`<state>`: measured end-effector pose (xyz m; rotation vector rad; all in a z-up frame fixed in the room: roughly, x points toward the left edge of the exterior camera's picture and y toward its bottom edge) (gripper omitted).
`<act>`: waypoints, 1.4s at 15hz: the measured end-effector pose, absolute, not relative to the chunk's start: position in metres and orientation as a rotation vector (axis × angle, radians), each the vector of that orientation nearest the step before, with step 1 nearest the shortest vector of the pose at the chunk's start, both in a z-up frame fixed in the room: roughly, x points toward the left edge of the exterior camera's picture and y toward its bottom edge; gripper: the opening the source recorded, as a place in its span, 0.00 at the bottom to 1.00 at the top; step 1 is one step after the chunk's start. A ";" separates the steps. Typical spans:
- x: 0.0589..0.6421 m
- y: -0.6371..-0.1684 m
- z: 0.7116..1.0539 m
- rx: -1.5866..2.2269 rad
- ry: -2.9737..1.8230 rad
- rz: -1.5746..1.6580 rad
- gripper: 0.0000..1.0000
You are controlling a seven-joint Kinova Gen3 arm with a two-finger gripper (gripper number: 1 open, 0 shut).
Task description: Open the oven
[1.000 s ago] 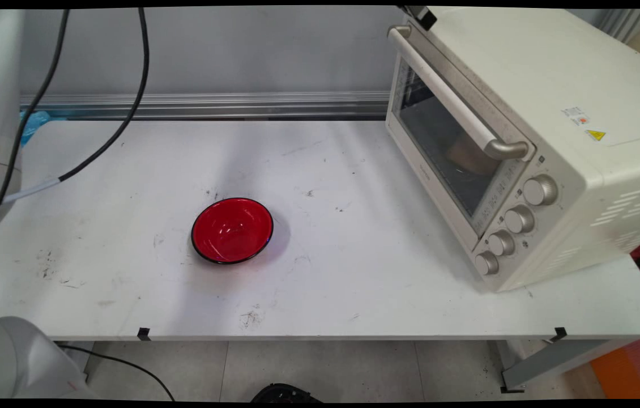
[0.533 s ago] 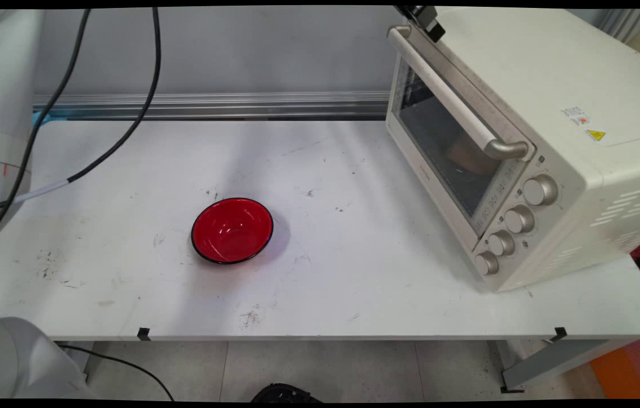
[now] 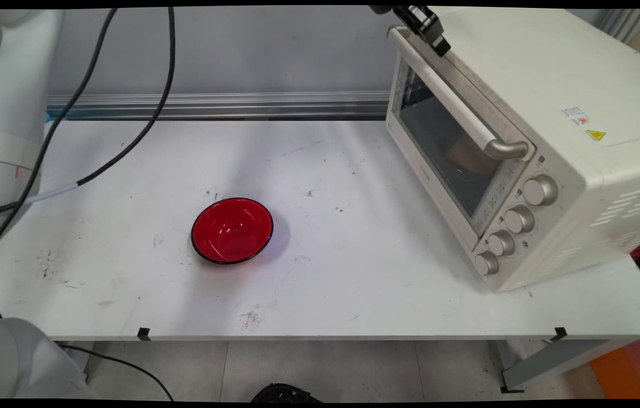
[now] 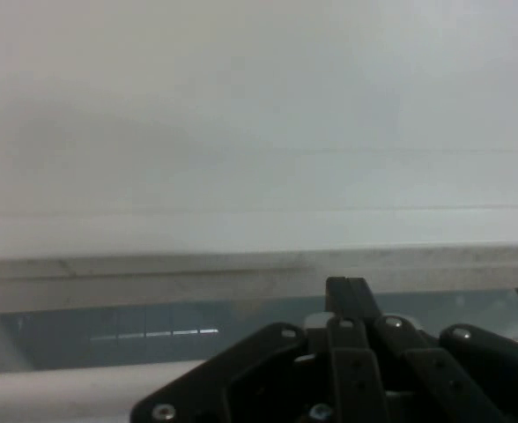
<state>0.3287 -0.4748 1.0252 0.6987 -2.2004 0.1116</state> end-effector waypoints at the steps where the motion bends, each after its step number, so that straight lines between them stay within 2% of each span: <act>1: 0.326 -0.476 1.023 0.697 -2.203 0.108 0.00; 21: 0.313 -0.484 0.992 0.680 -2.238 0.091 0.00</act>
